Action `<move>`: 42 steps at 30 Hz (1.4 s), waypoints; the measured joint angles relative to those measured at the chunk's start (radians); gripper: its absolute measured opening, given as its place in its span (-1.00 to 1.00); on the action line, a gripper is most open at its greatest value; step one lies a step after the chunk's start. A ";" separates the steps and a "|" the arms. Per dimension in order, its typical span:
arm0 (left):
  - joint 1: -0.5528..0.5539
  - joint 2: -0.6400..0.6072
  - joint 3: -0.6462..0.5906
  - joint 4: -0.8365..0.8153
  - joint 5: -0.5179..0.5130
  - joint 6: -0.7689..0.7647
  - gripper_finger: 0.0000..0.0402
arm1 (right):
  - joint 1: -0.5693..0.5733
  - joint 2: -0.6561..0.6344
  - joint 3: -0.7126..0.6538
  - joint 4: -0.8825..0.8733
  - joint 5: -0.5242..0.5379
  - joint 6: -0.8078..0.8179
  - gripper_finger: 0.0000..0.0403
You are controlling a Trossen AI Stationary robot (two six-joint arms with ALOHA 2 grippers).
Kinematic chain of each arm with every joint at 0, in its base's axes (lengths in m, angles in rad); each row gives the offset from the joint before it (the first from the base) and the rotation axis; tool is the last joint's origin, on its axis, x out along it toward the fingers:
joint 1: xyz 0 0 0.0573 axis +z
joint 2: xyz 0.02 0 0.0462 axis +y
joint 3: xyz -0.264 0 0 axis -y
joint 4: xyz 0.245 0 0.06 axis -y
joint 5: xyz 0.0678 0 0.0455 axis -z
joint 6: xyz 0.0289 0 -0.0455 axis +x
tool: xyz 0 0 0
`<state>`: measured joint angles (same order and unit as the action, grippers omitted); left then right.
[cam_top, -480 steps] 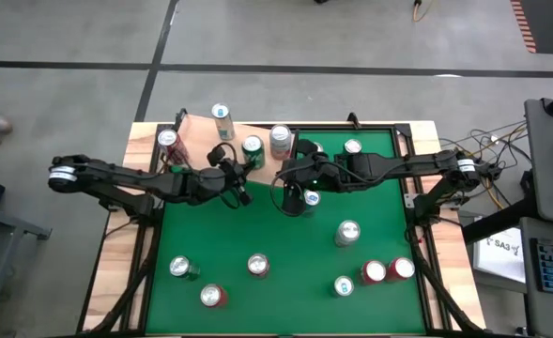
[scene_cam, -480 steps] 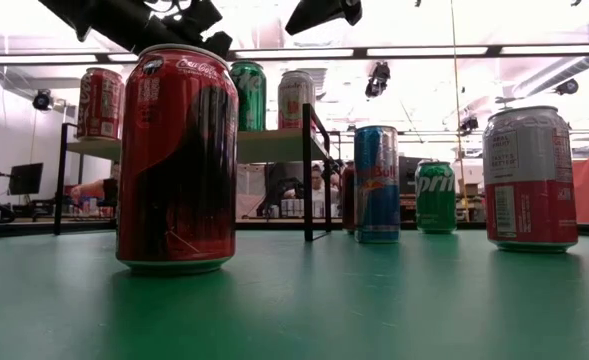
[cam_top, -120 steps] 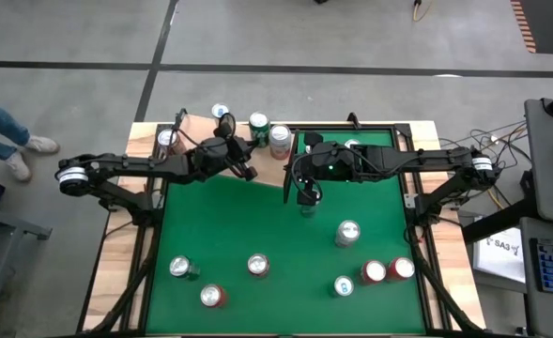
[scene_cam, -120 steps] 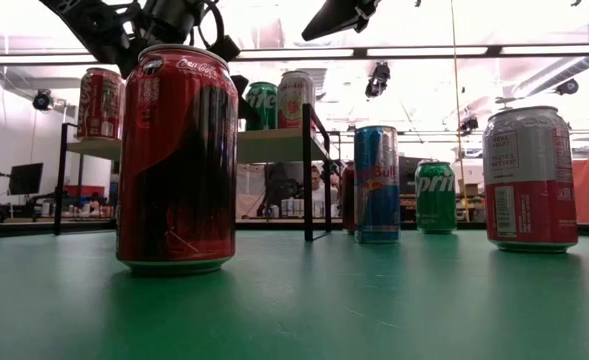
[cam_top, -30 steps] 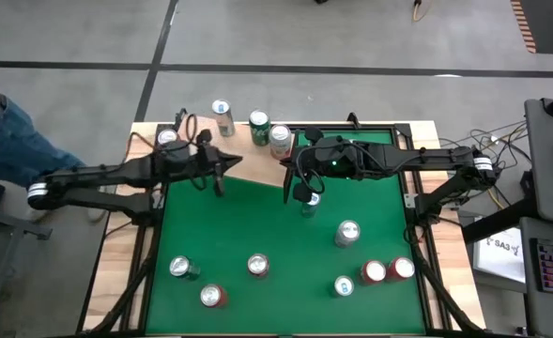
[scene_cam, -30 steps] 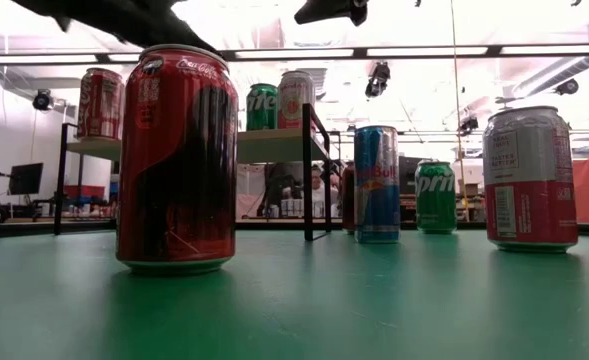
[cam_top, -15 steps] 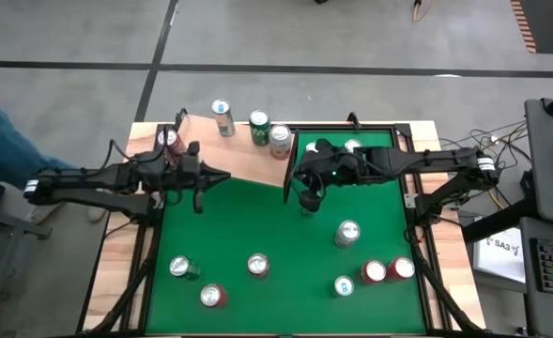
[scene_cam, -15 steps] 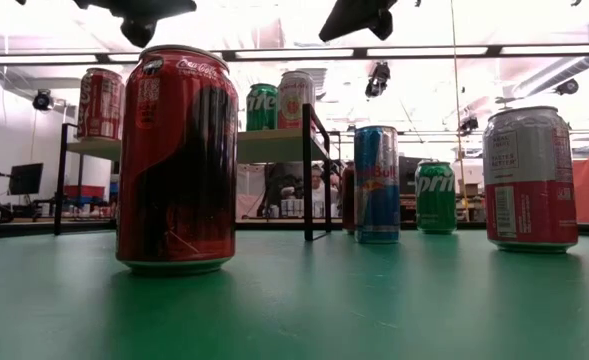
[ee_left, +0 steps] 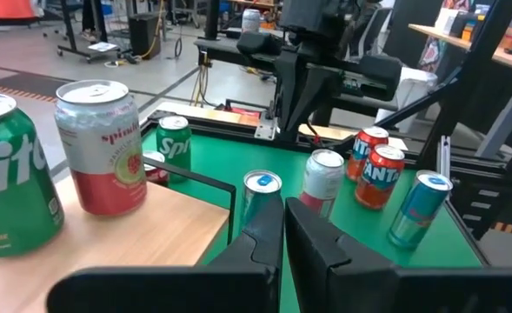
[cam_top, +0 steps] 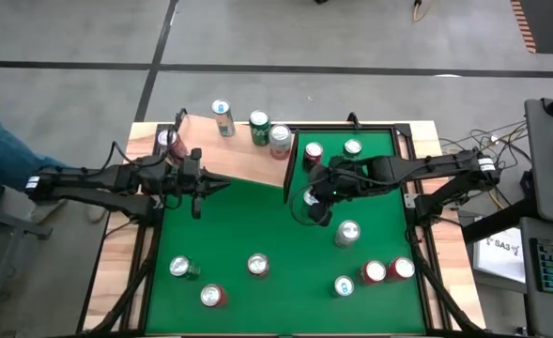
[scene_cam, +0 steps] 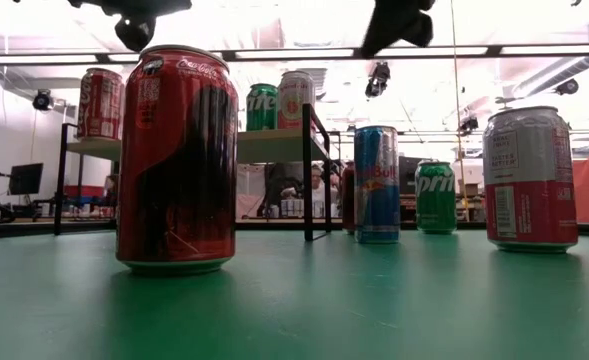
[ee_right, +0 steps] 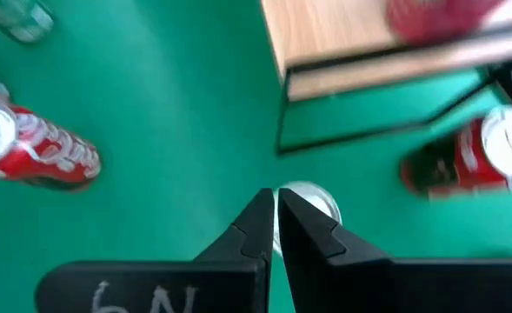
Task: Place canned beverage on shelf
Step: Put the pink/white soda can on the shelf aligned with the other pink/white soda can
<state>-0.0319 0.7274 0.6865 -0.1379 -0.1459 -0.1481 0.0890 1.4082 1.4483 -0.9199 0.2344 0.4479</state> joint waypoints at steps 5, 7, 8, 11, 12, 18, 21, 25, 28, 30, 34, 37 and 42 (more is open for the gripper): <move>0.000 0.008 0.000 0.001 0.000 0.000 -1.00 | -0.017 0.000 0.000 -0.100 0.001 0.054 -0.94; 0.000 0.007 0.000 0.003 0.000 0.000 -1.00 | -0.028 0.000 0.000 -0.139 0.001 0.059 -0.94; 0.000 0.007 0.000 0.003 0.000 0.000 -1.00 | -0.035 0.000 0.000 -0.159 0.000 0.064 -0.94; 0.000 0.005 0.000 0.003 0.000 0.000 -1.00 | -0.059 0.000 0.000 -0.222 0.001 0.084 -0.94; 0.000 0.005 0.000 0.003 0.000 0.000 -1.00 | -0.066 0.000 0.000 -0.237 0.001 0.091 -0.94; 0.000 0.005 0.000 0.002 0.000 0.000 -1.00 | -0.096 0.000 0.000 -0.294 0.000 0.109 -0.94; 0.000 0.000 0.000 0.002 0.000 0.002 -1.00 | -0.096 0.000 0.000 -0.304 0.000 0.104 -0.94; 0.001 -0.007 0.019 -0.002 0.000 0.013 -1.00 | -0.096 0.000 0.000 -0.300 -0.003 0.104 -0.94; 0.001 -0.008 0.033 -0.001 0.000 0.044 -1.00 | -0.096 0.000 0.000 -0.287 -0.002 0.104 -0.94; 0.001 -0.006 0.037 -0.002 0.000 0.062 -1.00 | -0.096 0.000 0.000 -0.263 -0.002 0.103 -0.94; 0.001 -0.006 0.054 -0.001 -0.002 0.096 -1.00 | -0.096 0.000 0.000 -0.189 -0.002 0.109 -0.94; 0.001 -0.007 0.080 0.005 -0.002 0.118 -1.00 | -0.096 0.000 0.000 -0.154 -0.041 0.206 -0.94; 0.001 -0.005 0.108 0.005 -0.003 0.164 -1.00 | -0.094 0.001 0.000 -0.142 -0.168 0.257 -0.94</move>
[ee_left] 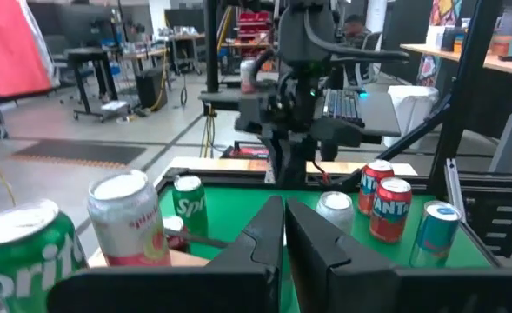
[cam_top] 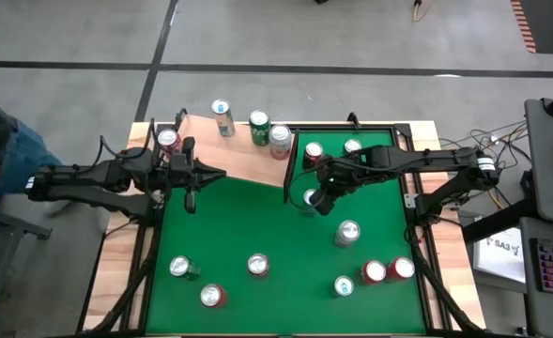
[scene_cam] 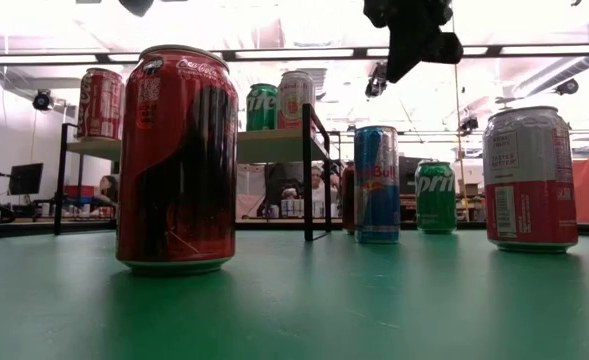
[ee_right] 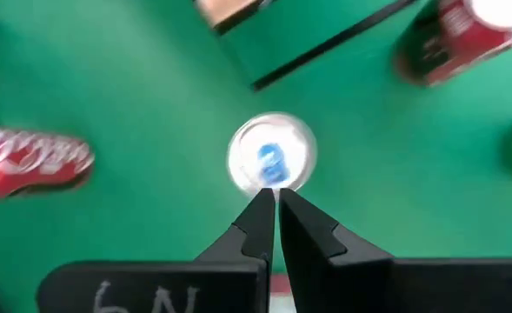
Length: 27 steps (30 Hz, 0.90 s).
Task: Place canned beverage on shelf
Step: Put the pink/white soda can on the shelf aligned with the other pink/white soda can
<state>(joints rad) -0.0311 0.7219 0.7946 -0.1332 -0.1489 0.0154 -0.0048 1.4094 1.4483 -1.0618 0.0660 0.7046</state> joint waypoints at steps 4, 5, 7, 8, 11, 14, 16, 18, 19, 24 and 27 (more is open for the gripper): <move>0.000 0.004 0.009 -0.001 -0.001 0.029 -1.00 | 0.013 0.000 0.000 -0.020 -0.179 0.044 -0.94; 0.000 0.006 0.011 0.001 -0.001 0.031 -1.00 | 0.014 0.000 0.000 -0.033 -0.236 0.047 -0.94; 0.000 0.008 0.011 0.001 -0.001 0.032 -1.00 | 0.014 0.000 0.000 -0.078 -0.322 0.076 -0.94; 0.000 0.010 0.011 0.002 -0.001 0.032 -1.00 | 0.014 0.000 0.000 -0.111 -0.348 0.111 -0.94; 0.000 0.017 0.011 0.003 -0.001 0.032 -1.00 | 0.014 0.000 0.000 -0.247 -0.355 0.204 -0.94; 0.000 0.024 0.011 0.003 -0.001 0.032 -1.00 | 0.024 0.000 0.000 -0.343 -0.353 0.231 -0.94; 0.000 0.025 0.011 0.005 -0.001 0.037 -1.00 | 0.031 0.000 0.000 -0.359 -0.354 0.247 -0.94; 0.000 0.022 0.011 0.014 -0.001 0.046 -1.00 | 0.034 0.000 0.000 -0.357 -0.354 0.246 -0.94; 0.000 0.021 0.011 0.019 -0.002 0.048 -1.00 | 0.037 0.000 0.000 -0.357 -0.353 0.243 -0.94; 0.000 0.015 0.013 0.023 -0.002 0.055 -1.00 | 0.037 0.005 0.000 -0.345 -0.287 0.271 -0.94; 0.000 0.016 0.022 0.017 -0.002 0.061 -1.00 | 0.039 0.008 0.000 -0.344 -0.283 0.272 -0.91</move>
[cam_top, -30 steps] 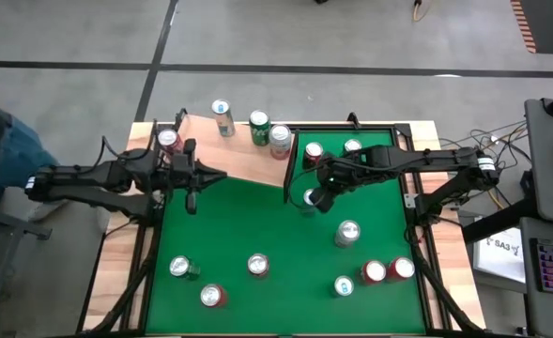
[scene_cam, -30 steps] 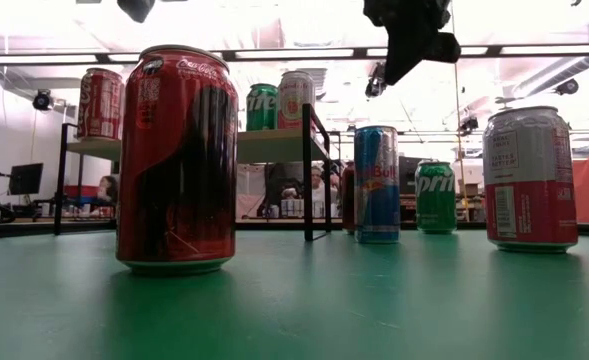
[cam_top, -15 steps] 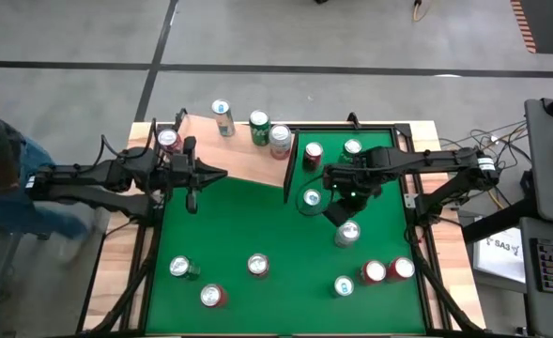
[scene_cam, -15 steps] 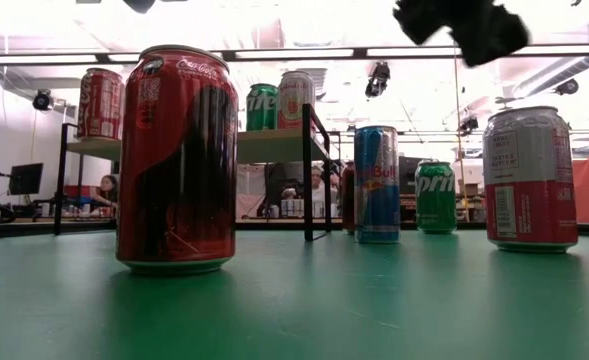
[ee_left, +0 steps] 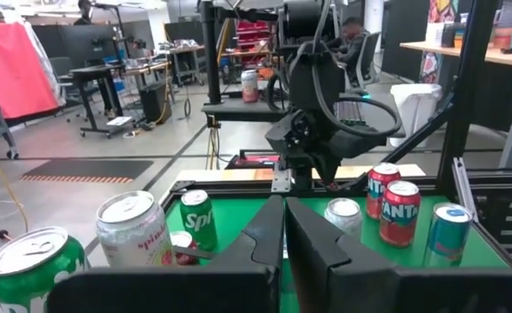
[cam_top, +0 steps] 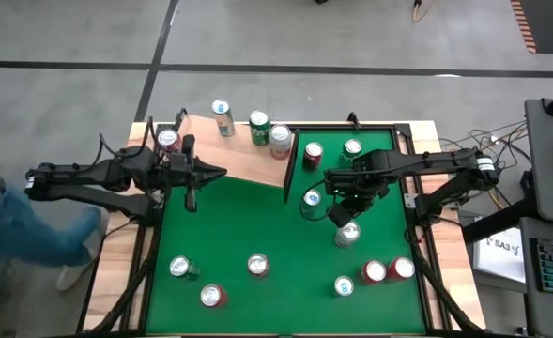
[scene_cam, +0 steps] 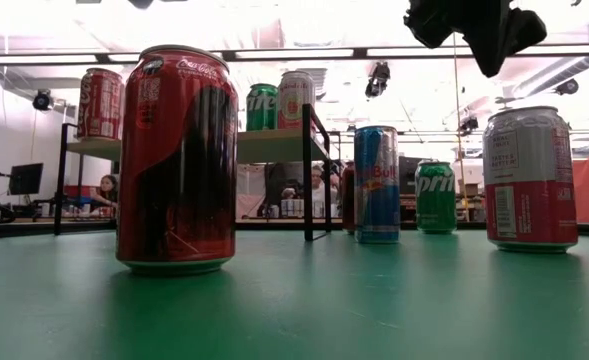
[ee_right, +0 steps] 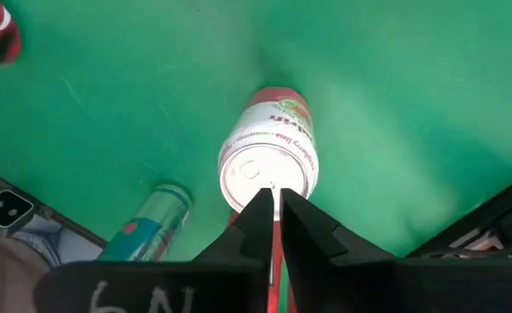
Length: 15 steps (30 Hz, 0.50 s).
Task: Place canned beverage on shelf
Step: Put the pink/white soda can on the shelf aligned with the other pink/white soda can
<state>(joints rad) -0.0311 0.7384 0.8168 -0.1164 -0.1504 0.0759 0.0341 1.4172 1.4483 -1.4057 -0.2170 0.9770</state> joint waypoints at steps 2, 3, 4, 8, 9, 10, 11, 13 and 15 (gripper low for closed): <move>0.000 0.000 0.002 -0.001 0.000 0.011 -1.00 | 0.001 0.003 0.000 -0.001 0.001 0.000 -0.83; 0.000 0.000 0.002 -0.003 0.000 0.015 -1.00 | 0.002 0.005 0.000 -0.001 0.001 0.000 -0.79; 0.000 0.000 0.002 -0.005 0.000 0.017 -1.00 | 0.004 0.006 0.000 0.000 0.001 0.000 -0.73; 0.000 0.000 0.002 -0.005 0.000 0.021 -1.00 | 0.014 0.007 0.000 0.001 0.009 0.001 -0.42; 0.000 0.001 0.002 -0.006 0.000 0.021 -1.00 | 0.017 0.007 0.000 0.001 0.009 0.006 -0.32; 0.000 0.001 0.002 -0.006 0.000 0.021 -1.00 | 0.020 0.008 0.000 0.001 0.009 0.019 -0.22; 0.000 0.001 0.002 -0.006 0.000 0.021 -1.00 | 0.022 0.008 0.000 0.001 0.009 0.030 -0.12; 0.000 0.001 0.002 -0.006 0.000 0.021 -1.00 | 0.027 0.008 0.000 0.001 0.008 0.052 0.08; 0.000 0.001 0.002 -0.006 0.000 0.021 -1.00 | 0.028 0.008 0.000 0.001 0.003 0.065 0.28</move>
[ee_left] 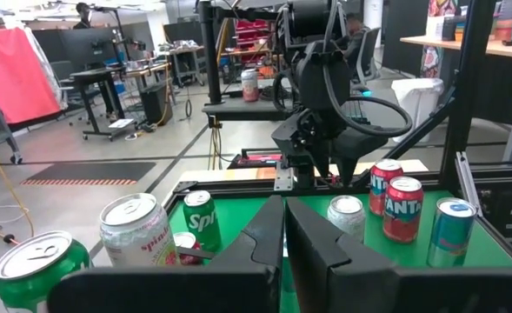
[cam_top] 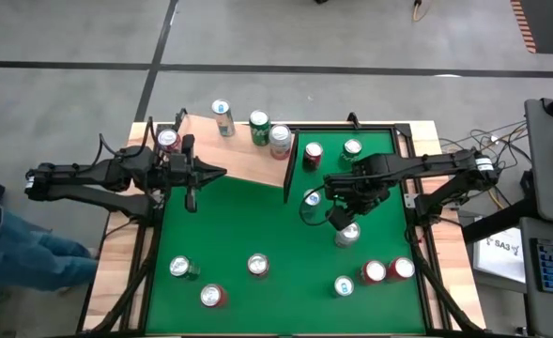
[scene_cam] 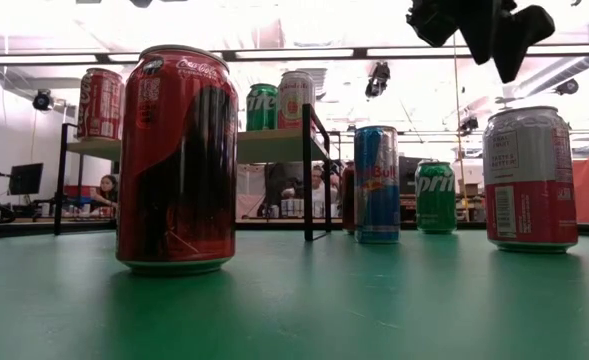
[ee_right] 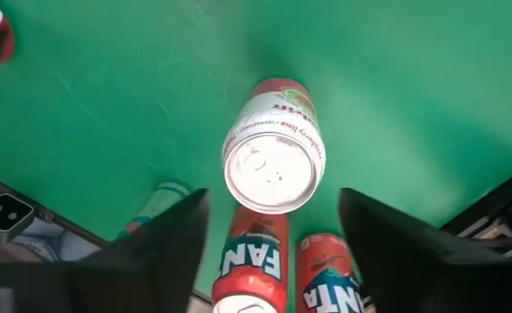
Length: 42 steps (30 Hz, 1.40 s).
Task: Place canned beverage on shelf
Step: Put the pink/white soda can on the shelf aligned with the other pink/white soda can
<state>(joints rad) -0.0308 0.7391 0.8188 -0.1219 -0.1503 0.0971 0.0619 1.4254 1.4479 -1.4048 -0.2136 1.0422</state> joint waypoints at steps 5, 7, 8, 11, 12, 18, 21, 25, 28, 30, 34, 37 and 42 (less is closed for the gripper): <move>0.000 0.001 0.000 0.000 0.000 0.000 -1.00 | 0.003 0.000 0.000 0.000 -0.030 0.014 0.69; 0.000 0.001 0.000 0.000 0.000 0.000 -1.00 | 0.011 0.000 0.000 0.000 -0.030 0.037 0.79; 0.000 0.001 0.000 0.000 0.000 0.000 -1.00 | 0.016 0.001 0.000 0.000 -0.030 0.047 0.82; 0.000 0.002 0.000 0.000 0.000 0.000 -1.00 | 0.038 0.003 -0.001 -0.002 -0.021 0.081 0.83; 0.000 0.002 0.000 0.001 0.000 0.000 -1.00 | 0.046 0.003 -0.001 0.000 -0.010 0.094 0.83; 0.000 0.002 0.000 0.001 0.000 0.006 -1.00 | 0.096 0.003 -0.008 0.000 0.066 0.178 0.83; 0.000 0.002 0.000 0.001 0.000 0.008 -1.00 | 0.110 0.003 -0.019 0.001 0.095 0.200 0.83; 0.000 0.002 0.000 0.001 0.000 0.008 -1.00 | 0.124 0.011 -0.050 0.005 0.110 0.223 0.83; 0.000 0.003 -0.001 0.001 0.000 0.008 -1.00 | 0.128 0.018 -0.081 0.033 0.110 0.223 0.83; 0.000 0.003 -0.001 0.001 0.000 0.008 -1.00 | 0.128 0.023 -0.101 0.063 0.110 0.223 0.83; 0.000 0.003 -0.001 0.001 0.000 0.008 -1.00 | 0.128 0.024 -0.143 0.105 0.110 0.230 0.83; 0.000 0.003 -0.001 0.001 0.000 0.008 -1.00 | 0.128 0.027 -0.169 0.133 0.109 0.230 0.83; 0.000 0.003 -0.001 0.001 0.000 0.010 -1.00 | 0.128 0.027 -0.213 0.208 0.107 0.234 0.83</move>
<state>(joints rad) -0.0311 0.7422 0.8177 -0.1207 -0.1501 0.1074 0.1901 1.4525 1.2347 -1.1967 -0.1065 1.2762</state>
